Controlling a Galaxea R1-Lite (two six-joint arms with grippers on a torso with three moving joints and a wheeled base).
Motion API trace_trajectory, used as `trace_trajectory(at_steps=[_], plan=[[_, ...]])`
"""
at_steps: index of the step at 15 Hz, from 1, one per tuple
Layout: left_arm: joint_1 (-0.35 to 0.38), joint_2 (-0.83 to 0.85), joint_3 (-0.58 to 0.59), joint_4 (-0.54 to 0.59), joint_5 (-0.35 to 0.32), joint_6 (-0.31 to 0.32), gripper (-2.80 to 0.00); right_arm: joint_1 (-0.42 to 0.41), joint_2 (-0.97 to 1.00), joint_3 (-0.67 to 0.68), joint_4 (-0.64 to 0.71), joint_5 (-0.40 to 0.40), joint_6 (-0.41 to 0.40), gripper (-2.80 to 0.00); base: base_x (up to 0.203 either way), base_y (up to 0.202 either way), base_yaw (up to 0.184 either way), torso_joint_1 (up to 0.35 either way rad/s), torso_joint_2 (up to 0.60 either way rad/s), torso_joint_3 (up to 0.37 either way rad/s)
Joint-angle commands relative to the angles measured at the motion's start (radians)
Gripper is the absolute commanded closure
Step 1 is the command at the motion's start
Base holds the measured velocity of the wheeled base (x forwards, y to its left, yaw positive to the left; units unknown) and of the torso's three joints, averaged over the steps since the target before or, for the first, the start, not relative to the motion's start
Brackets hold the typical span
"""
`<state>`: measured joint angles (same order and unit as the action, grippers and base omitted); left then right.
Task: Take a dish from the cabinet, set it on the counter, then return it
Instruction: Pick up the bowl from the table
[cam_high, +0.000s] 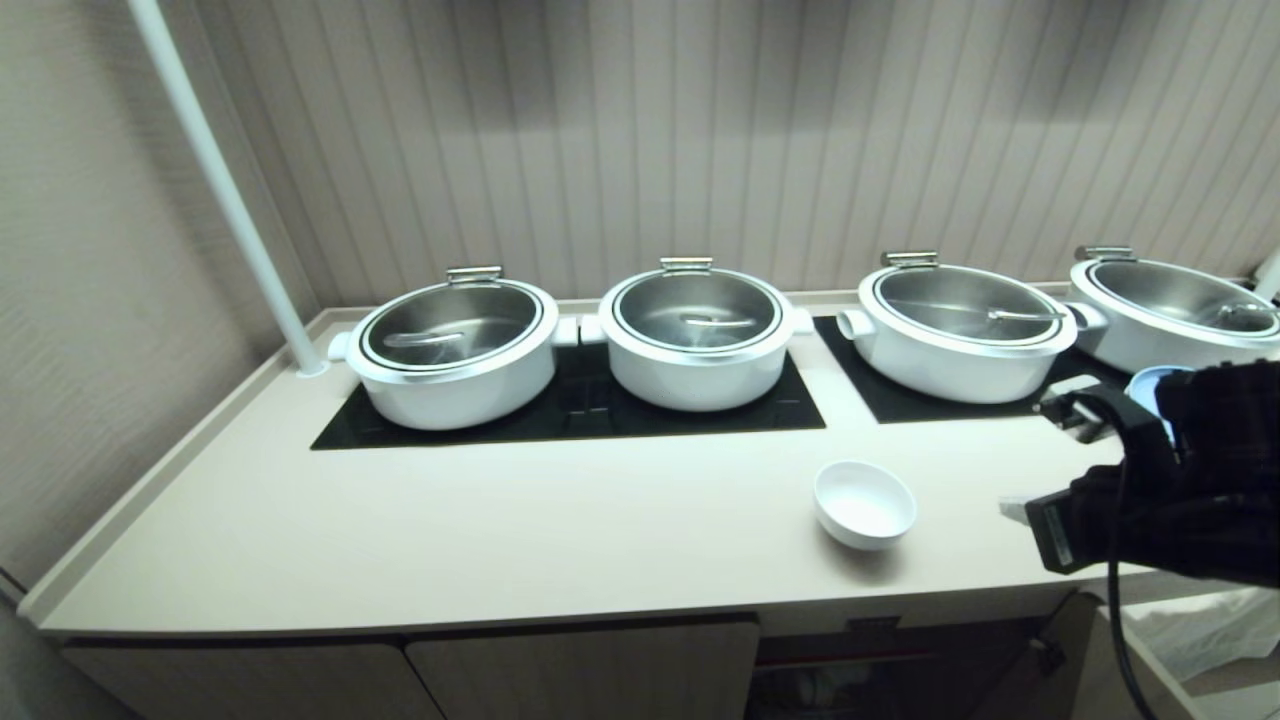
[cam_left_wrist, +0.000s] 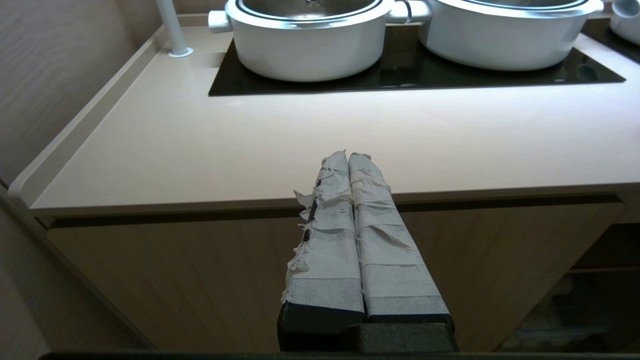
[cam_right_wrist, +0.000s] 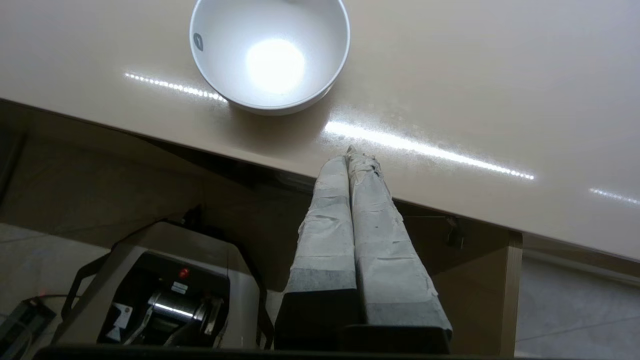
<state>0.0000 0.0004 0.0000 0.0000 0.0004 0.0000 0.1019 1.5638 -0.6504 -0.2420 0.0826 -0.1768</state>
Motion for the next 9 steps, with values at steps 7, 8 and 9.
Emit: trace_trajectory(at_steps=[7, 8, 9], plan=[[0.0, 0.0, 0.0, 0.0, 0.001, 0.0, 0.0, 0.0, 0.129, -0.312, 0.453, -0.001, -0.001, 0.0, 0.0, 0.0, 0.0, 0.0, 0.0, 0.0], [0.0, 0.0, 0.0, 0.0, 0.0, 0.0, 0.0, 0.0, 0.152, -0.34, 0.477, -0.002, -0.001, 0.0, 0.0, 0.0, 0.0, 0.0, 0.0, 0.0], [0.0, 0.0, 0.0, 0.0, 0.0, 0.0, 0.0, -0.001, 0.177, -0.367, 0.489, -0.004, -0.001, 0.0, 0.0, 0.0, 0.0, 0.0, 0.0, 0.0]])
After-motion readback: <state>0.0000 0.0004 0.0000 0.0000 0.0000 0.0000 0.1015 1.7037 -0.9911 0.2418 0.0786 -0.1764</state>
